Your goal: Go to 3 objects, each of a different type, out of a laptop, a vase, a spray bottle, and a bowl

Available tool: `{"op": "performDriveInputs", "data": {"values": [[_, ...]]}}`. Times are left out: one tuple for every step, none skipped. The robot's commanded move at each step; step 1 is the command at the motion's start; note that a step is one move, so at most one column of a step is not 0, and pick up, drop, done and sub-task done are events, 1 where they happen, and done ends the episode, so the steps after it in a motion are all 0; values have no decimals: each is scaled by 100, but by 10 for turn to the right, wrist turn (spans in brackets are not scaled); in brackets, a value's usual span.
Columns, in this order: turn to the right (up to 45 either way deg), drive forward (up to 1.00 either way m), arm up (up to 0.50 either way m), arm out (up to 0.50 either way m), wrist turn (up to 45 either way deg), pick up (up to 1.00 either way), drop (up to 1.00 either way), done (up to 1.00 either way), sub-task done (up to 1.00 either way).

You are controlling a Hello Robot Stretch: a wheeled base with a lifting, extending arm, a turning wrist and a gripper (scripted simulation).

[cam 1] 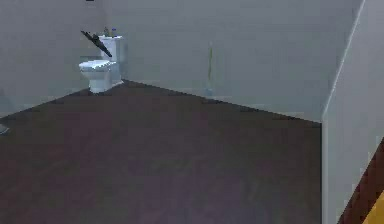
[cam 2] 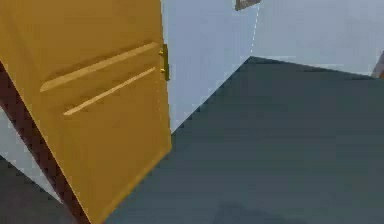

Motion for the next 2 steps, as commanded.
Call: {"op": "performDriveInputs", "data": {"values": [[450, 0, 0, 0, 0, 0, 0, 0, 0], [450, 0, 0, 0, 0, 0, 0, 0, 0]]}}
